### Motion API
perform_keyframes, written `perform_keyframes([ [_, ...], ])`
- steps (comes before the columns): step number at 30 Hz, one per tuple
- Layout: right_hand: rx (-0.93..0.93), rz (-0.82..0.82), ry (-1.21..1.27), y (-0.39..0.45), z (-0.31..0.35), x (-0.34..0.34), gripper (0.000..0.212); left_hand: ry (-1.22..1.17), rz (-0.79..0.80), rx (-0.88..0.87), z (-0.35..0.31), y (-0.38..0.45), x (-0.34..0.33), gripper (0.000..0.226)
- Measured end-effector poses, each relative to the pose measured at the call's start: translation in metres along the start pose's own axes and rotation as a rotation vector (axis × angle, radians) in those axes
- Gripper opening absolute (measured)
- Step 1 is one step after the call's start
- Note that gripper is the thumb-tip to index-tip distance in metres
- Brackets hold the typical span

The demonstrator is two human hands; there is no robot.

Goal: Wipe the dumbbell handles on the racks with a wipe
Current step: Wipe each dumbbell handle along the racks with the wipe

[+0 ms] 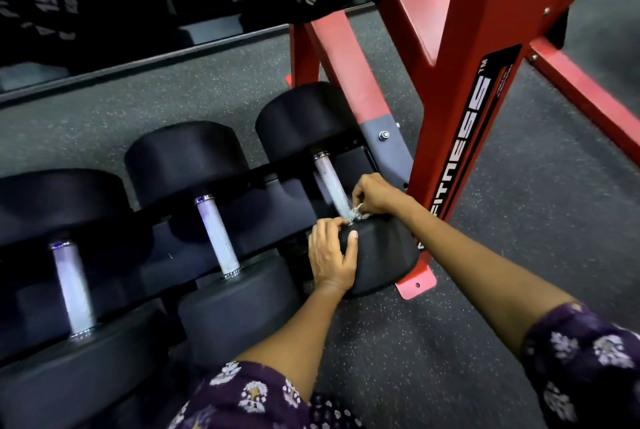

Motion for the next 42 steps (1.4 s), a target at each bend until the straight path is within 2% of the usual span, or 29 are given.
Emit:
perform_keyframes([
  [4,0.066,0.034,0.123,0.000,0.019,-0.004,0.012,0.003,-0.001,-0.015,-0.001,0.002,0.000,0.018],
  [8,-0.185,-0.093,0.249,0.007,-0.011,-0.002,0.013,0.001,-0.005,-0.016,0.000,-0.001,0.000,0.018],
  [11,-0.332,-0.297,0.427,0.020,-0.026,0.015,0.011,0.005,-0.006,-0.022,0.001,0.000,-0.001,0.019],
  [13,-0.325,-0.456,0.359,0.030,-0.027,0.037,0.013,0.008,-0.016,-0.027,0.002,0.000,-0.001,0.019],
  [15,-0.329,-0.513,0.310,0.031,-0.025,0.044,0.013,0.007,-0.019,-0.027,0.000,0.000,0.000,0.018],
  [17,-0.379,-0.404,0.240,0.024,-0.031,0.026,0.014,0.010,-0.015,-0.031,0.000,0.000,-0.001,0.018],
  [20,-0.426,0.005,0.103,0.014,-0.046,-0.017,0.021,0.015,-0.013,-0.043,0.001,-0.001,-0.001,0.018],
  [21,-0.447,0.029,0.164,0.013,-0.049,-0.018,0.017,0.013,-0.011,-0.041,0.001,-0.002,-0.001,0.018],
  [22,-0.453,-0.027,0.293,0.017,-0.050,-0.014,0.011,0.012,-0.012,-0.039,0.001,-0.001,-0.002,0.019],
  [25,-0.402,-0.347,0.740,0.037,-0.035,0.008,0.014,0.016,-0.011,-0.043,0.000,0.000,-0.002,0.018],
  [26,-0.380,-0.408,0.865,0.038,-0.030,0.011,0.015,0.019,-0.010,-0.044,0.000,0.000,-0.002,0.019],
  [28,-0.401,-0.334,0.923,0.029,-0.031,0.000,0.024,0.025,-0.010,-0.045,0.002,0.000,-0.003,0.024],
  [31,-0.466,0.010,0.792,0.011,-0.040,-0.024,0.031,0.029,-0.017,-0.039,0.003,-0.001,-0.002,0.033],
  [32,-0.457,0.031,0.792,0.013,-0.040,-0.022,0.031,0.030,-0.018,-0.038,0.003,0.000,-0.002,0.033],
  [34,-0.407,-0.138,0.913,0.030,-0.034,-0.004,0.032,0.033,-0.018,-0.039,0.002,0.000,-0.003,0.033],
  [36,-0.418,-0.396,1.190,0.045,-0.031,0.008,0.032,0.032,-0.017,-0.044,0.000,0.000,-0.002,0.031],
  [37,-0.421,-0.449,1.288,0.049,-0.031,0.006,0.031,0.033,-0.019,-0.046,0.001,0.000,-0.002,0.030],
  [39,-0.455,-0.360,1.359,0.045,-0.031,-0.011,0.029,0.035,-0.023,-0.041,0.002,0.000,-0.002,0.029],
  [41,-0.507,-0.207,1.288,0.033,-0.032,-0.022,0.028,0.037,-0.024,-0.042,0.004,-0.002,-0.002,0.027],
  [42,-0.509,-0.180,1.248,0.032,-0.033,-0.021,0.028,0.035,-0.023,-0.046,0.004,-0.002,-0.002,0.025],
])
Point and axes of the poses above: each hand's wrist, its own y-axis towards the middle knuckle, its own x-axis out of the back of the hand, z = x × y, the point moved 9 cm from there along y, towards the middle knuckle, and after that the axes turned 14 degrees about x, right-handed, at the moved point
